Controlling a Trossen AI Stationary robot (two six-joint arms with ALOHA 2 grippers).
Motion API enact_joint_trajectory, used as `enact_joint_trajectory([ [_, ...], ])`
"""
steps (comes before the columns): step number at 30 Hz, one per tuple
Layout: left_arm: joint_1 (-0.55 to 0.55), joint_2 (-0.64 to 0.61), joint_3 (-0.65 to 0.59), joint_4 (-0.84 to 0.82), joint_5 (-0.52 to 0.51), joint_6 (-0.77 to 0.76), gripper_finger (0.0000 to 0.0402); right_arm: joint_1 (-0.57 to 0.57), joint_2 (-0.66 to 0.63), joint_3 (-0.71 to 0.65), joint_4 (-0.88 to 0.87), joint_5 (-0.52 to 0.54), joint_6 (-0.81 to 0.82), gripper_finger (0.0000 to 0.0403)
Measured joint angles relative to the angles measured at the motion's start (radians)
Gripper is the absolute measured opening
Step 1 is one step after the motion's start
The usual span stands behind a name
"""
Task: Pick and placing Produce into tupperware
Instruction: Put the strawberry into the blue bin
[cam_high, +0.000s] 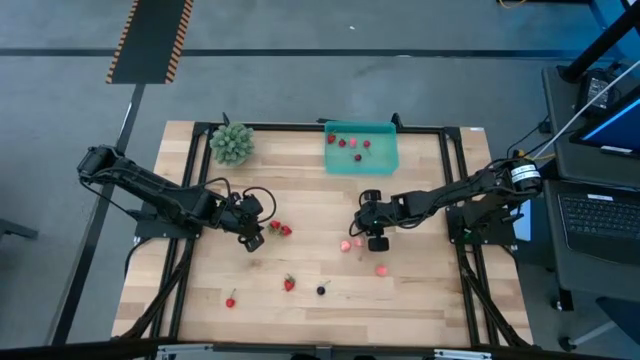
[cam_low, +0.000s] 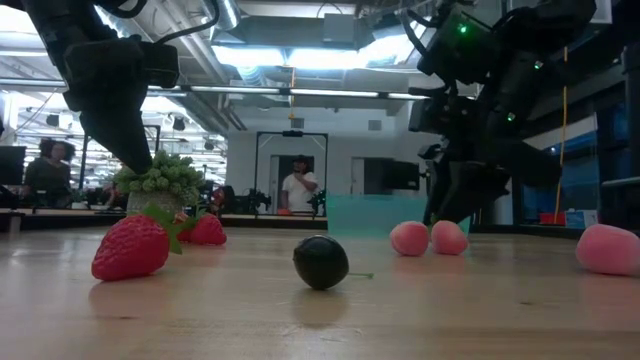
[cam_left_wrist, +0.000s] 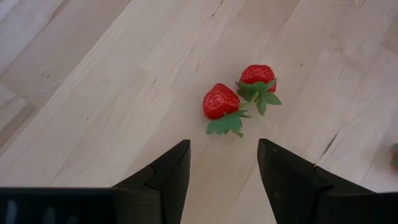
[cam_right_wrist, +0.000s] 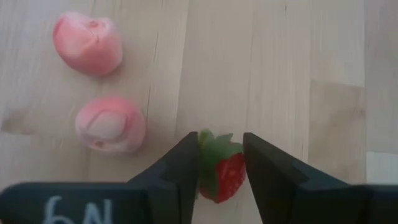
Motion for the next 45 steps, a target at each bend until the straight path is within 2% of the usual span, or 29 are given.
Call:
enact_joint_trajectory([
  [9,0.0,0.0,0.0,0.0,0.0,0.0,0.0179,0.0,0.0,0.0,0.0,0.0,0.0,0.0071],
  [15,0.0,0.0,0.0,-0.001,0.0,0.0,0.0179,0.0,0.0,0.0,0.002,0.0,0.002,0.0014],
  [24,0.0,0.0,0.0,-0.001,0.0,0.021,0.0179,0.0,-0.002,0.024,-0.002,0.004,-0.003,0.0007],
  [31,0.0,0.0,0.0,-0.001,0.0,0.026,0.0179,-0.021,-0.04,0.135,-0.076,0.092,-0.096,0.0006],
  [34,0.0,0.0,0.0,0.002,0.0,0.026,0.0179,-0.058,-0.063,0.182,-0.097,0.176,-0.134,0.0006],
  [37,0.0,0.0,0.0,0.005,-0.003,0.026,0.0179,-0.12,-0.088,0.238,-0.115,0.336,-0.129,0.0006],
  [39,0.0,0.0,0.0,0.008,-0.006,0.026,0.0179,-0.171,-0.105,0.28,-0.109,0.392,-0.129,0.0006],
  [41,0.0,0.0,0.0,0.014,-0.006,0.026,0.0179,-0.231,-0.124,0.318,-0.117,0.394,-0.15,0.0006],
  [43,0.0,0.0,0.0,0.016,-0.006,0.026,0.0179,-0.295,-0.132,0.361,-0.102,0.353,-0.176,0.0006],
  [45,0.0,0.0,0.0,0.019,-0.012,0.026,0.0179,-0.369,-0.133,0.404,-0.103,0.245,-0.183,0.0007],
])
